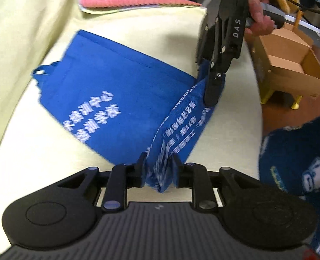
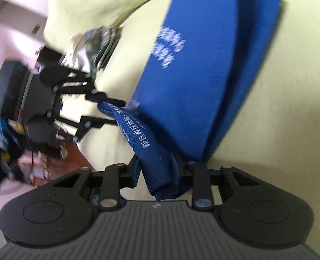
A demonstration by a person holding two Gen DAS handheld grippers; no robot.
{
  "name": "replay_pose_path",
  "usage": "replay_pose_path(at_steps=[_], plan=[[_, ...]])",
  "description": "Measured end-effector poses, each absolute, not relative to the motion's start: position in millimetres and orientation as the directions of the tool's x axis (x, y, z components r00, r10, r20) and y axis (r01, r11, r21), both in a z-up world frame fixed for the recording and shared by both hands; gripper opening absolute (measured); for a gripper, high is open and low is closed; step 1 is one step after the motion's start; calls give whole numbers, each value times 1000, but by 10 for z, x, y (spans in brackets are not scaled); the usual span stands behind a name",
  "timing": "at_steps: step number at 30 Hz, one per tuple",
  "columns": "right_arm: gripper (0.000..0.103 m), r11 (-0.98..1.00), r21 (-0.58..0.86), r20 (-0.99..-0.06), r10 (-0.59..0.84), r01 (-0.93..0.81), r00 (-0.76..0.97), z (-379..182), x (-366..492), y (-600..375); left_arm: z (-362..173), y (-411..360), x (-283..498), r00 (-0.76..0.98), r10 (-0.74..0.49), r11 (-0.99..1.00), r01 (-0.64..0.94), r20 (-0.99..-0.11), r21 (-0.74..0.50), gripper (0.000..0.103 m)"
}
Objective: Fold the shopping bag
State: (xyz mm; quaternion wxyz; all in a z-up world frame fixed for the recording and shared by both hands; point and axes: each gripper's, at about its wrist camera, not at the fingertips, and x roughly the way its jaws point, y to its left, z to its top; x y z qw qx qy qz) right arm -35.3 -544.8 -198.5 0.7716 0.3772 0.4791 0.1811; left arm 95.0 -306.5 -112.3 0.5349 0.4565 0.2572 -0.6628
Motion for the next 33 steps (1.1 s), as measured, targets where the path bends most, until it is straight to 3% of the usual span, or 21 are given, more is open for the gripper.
replay_pose_path(at_steps=[4, 14, 21, 25, 28, 32, 33], plan=[[22, 640, 755, -617, 622, 142, 481, -1995, -325, -5483, -1036, -2944, 951, 66, -501, -251, 943, -863, 218, 18], [18, 743, 652, -701, 517, 150, 491, -1873, -139, -5334, -1037, -2960, 592, 97, -586, -283, 905, -804, 316, 19], [18, 799, 588, -713, 438, 127, 547, -1829, -191, -5258, -1389, -3161, 712, 120, -530, -220, 937, -839, 273, 15], [27, 862, 485, -703, 283, 148, 652, -1735, -377, -5069, -1376, -3238, 817, 89, -496, -175, 964, -864, 200, 15], [36, 916, 327, -691, 64, 232, 720, -1595, -597, -4799, -1374, -3287, 781, 108, -480, -184, 958, -871, 220, 15], [31, 951, -4, -575, -255, 309, 777, -1364, -893, -4254, -1380, -3262, 777, 114, -489, -172, 959, -865, 224, 15], [22, 955, -78, -539, -283, 287, 794, -1344, -945, -4115, -1383, -3251, 778, 115, -492, -166, 961, -863, 223, 15]])
